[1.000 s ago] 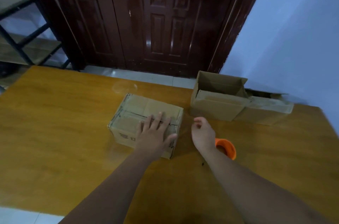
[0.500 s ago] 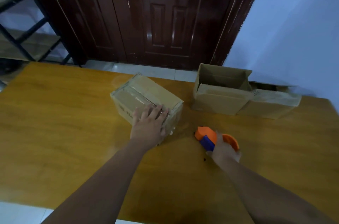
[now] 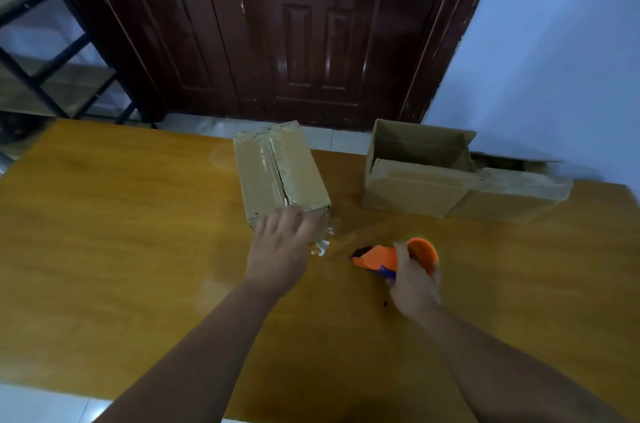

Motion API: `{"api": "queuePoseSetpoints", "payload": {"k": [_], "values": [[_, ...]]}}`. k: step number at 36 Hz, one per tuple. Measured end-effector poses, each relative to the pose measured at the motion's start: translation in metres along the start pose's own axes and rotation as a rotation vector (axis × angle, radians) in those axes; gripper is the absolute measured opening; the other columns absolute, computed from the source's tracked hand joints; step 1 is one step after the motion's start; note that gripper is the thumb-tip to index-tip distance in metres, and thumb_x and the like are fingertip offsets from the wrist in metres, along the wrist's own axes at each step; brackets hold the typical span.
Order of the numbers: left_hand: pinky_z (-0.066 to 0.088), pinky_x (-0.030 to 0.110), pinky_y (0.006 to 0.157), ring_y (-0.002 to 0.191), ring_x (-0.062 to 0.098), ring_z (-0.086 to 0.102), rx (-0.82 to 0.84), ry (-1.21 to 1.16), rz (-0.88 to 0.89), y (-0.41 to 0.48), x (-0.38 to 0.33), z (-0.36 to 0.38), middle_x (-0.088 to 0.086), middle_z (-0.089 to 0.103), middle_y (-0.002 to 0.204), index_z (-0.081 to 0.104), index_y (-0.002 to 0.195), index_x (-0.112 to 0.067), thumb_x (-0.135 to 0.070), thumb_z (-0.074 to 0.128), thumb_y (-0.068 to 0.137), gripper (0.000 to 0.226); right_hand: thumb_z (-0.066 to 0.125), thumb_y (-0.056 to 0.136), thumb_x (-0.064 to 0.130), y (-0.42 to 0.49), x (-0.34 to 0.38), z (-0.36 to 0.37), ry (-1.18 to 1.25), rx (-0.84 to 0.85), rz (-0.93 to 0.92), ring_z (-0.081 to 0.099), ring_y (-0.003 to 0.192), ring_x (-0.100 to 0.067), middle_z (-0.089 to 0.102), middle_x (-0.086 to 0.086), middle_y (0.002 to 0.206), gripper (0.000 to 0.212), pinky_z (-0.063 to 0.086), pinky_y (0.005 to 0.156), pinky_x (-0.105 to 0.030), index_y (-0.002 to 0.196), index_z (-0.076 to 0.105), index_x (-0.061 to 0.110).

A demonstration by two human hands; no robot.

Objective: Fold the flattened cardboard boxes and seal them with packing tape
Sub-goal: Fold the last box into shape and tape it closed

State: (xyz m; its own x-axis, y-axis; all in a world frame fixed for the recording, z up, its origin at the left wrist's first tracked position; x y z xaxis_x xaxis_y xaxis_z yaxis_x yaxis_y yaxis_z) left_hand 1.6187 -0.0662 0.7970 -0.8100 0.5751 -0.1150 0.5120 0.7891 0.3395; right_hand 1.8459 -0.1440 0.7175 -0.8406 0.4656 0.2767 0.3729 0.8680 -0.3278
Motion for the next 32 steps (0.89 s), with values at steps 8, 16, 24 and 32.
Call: {"api": "queuePoseSetpoints", "payload": {"k": [8,16,24,32], "values": [[0.027,0.033,0.11,0.139,0.017,0.028,0.51,-0.622,-0.21,-0.007,-0.029,0.024,-0.004,0.029,0.152,0.025,0.15,-0.027,-0.05,0.057,0.088,0.073,0.045,0.087,-0.001,-0.011,0.008,-0.018,-0.079,-0.091,-0.353,0.044,0.115,-0.028,0.052,-0.01,0.121,0.062,0.025,0.103,-0.034,0.143,0.031,0.019],[0.017,0.031,0.115,0.145,0.014,0.016,0.51,-0.323,0.098,-0.01,-0.03,0.03,-0.006,0.025,0.156,0.018,0.151,-0.028,-0.058,0.062,0.08,0.089,0.045,0.087,-0.002,-0.012,0.012,-0.028,-0.145,-0.104,-0.489,0.044,0.115,-0.039,0.053,-0.018,0.118,0.056,0.029,0.104,-0.044,0.141,0.038,0.011],[0.022,0.03,0.112,0.138,0.015,0.027,0.438,-0.418,0.096,-0.007,-0.026,0.012,-0.006,0.038,0.15,0.036,0.146,-0.025,-0.074,0.04,0.076,0.085,0.056,0.083,0.0,-0.016,0.022,-0.042,-0.147,-0.155,-0.581,0.049,0.111,-0.035,0.056,-0.014,0.115,0.068,0.03,0.107,-0.044,0.145,0.031,0.016],[0.042,0.013,0.071,0.092,0.004,0.055,0.364,-0.784,-0.308,0.013,-0.013,-0.01,-0.011,0.061,0.105,0.063,0.122,-0.029,-0.045,0.06,0.089,0.037,0.045,0.09,0.013,-0.023,0.036,-0.054,-0.147,-0.183,-0.69,0.048,0.113,-0.023,0.054,-0.005,0.114,0.086,0.011,0.114,-0.035,0.144,-0.013,0.048]]}}
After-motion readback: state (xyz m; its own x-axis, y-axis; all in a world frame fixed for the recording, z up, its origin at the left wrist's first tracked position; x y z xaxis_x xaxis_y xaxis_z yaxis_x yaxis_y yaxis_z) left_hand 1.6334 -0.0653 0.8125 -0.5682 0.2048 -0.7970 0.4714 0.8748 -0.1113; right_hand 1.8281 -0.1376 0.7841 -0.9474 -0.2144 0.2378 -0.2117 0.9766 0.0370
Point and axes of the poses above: each hand's wrist, its own y-axis towards the middle knuckle, its own z-axis out of the palm, x = y × z, the point moved 1 cm from there along y, towards the middle knuckle
